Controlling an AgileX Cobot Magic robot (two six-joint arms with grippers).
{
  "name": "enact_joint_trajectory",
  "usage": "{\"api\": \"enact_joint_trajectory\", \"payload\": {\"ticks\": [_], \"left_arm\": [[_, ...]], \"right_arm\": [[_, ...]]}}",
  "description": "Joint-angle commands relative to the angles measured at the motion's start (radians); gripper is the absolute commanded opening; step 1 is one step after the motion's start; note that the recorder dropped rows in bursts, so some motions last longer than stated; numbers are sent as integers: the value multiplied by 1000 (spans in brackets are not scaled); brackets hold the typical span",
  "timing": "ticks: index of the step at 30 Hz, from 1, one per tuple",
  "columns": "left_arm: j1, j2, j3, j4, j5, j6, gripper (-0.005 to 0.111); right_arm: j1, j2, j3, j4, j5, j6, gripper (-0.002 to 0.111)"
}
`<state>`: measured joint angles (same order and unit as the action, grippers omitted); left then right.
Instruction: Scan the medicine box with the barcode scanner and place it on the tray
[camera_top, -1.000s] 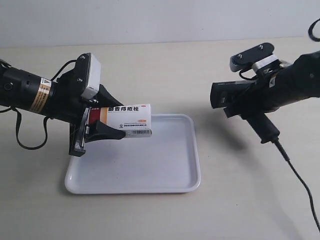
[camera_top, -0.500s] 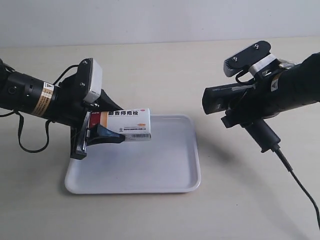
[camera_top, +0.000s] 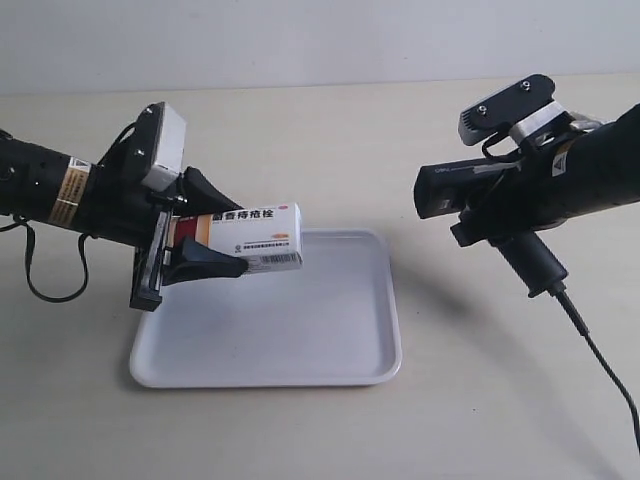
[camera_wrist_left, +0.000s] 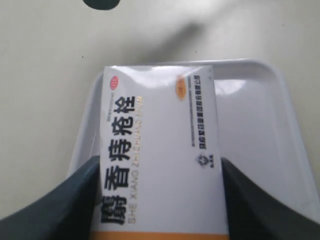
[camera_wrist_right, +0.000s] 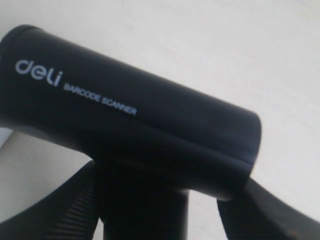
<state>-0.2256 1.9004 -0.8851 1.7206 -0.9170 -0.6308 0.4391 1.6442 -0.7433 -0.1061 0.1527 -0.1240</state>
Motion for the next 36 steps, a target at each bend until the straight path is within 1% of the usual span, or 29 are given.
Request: {"api": "enact_joint_trajectory", "payload": {"ticks": [1, 4, 9, 13, 18, 23, 25, 29, 33, 36], "left_arm": [[38, -3, 2, -25, -38, 9, 0], [38, -3, 2, -25, -30, 3, 0], [38, -3, 2, -25, 15, -6, 0], [38, -3, 2, -25, 17, -6, 0], [38, -3, 2, -27, 25, -6, 0], [38, -1, 4, -31, 9, -8, 0], [38, 18, 4, -55, -18, -10, 0], [25, 84, 4, -130, -12, -18, 0], [-15, 147, 2, -153, 59, -23, 0], [-56, 162, 2, -192, 162, -23, 0]], "right_arm": [[-5, -2, -3, -10, -31, -7, 0], [-5, -4, -20, -10, -2, -7, 0], [-3, -17, -95, -10, 150, -7, 0], [-3, -19, -135, -10, 222, -9, 0], [-3, -19, -161, -17, 253, -9, 0], [-3, -5, -161, -17, 232, -4, 0], [-3, 25, -161, -17, 201, 22, 0], [-5, 114, -161, -37, 103, 98, 0], [-5, 207, -161, -37, 39, 109, 0], [-5, 255, -161, -37, -2, 124, 0]]}}
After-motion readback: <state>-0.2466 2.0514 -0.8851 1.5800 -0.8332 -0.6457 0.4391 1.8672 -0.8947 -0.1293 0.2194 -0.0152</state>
